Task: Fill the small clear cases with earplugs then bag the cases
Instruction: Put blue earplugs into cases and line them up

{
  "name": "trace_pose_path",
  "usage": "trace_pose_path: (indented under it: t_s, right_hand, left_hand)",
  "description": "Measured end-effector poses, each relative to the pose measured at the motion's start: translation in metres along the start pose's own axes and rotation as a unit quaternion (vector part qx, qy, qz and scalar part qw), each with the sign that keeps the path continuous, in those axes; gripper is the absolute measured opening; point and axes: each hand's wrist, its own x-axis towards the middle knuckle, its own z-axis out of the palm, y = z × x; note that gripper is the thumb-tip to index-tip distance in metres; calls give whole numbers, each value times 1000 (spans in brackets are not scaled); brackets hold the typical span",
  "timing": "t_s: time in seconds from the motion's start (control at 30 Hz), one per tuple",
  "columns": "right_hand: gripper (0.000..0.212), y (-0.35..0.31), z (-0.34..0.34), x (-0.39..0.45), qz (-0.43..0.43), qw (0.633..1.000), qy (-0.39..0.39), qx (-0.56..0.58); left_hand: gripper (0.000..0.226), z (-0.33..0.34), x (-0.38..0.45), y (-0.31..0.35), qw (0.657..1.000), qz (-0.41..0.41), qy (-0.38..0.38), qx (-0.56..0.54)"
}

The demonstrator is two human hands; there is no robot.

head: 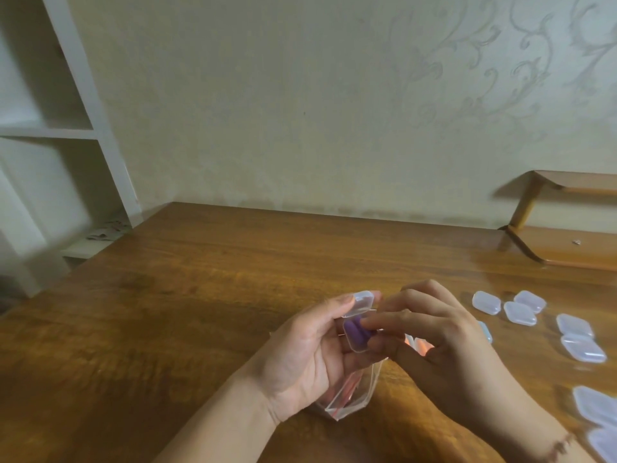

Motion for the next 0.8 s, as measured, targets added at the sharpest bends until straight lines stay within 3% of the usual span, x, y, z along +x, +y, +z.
trace_pose_path:
  t_s: [0.2, 0.43, 0.53, 0.6, 0.8]
  right_hand:
    - [13, -4, -1, -1, 17, 1000, 2, 5]
    - [5, -10, -6, 0, 62, 996, -29, 49]
    - [22, -8, -10, 0, 122, 987, 45, 95]
    - [15, -6, -10, 1, 157, 978, 77, 112]
    - [23, -7, -8, 1, 156, 977, -39, 141]
  left_hand:
    - [55, -3, 1, 1, 1000, -2, 20, 2]
    - [47, -1, 0, 1, 999, 10, 0, 47]
    - [52, -2, -2, 2, 998, 9, -4, 54]
    - [58, -3, -2, 1, 997, 15, -13, 79]
    - [72, 3, -4, -6, 958, 99, -24, 269]
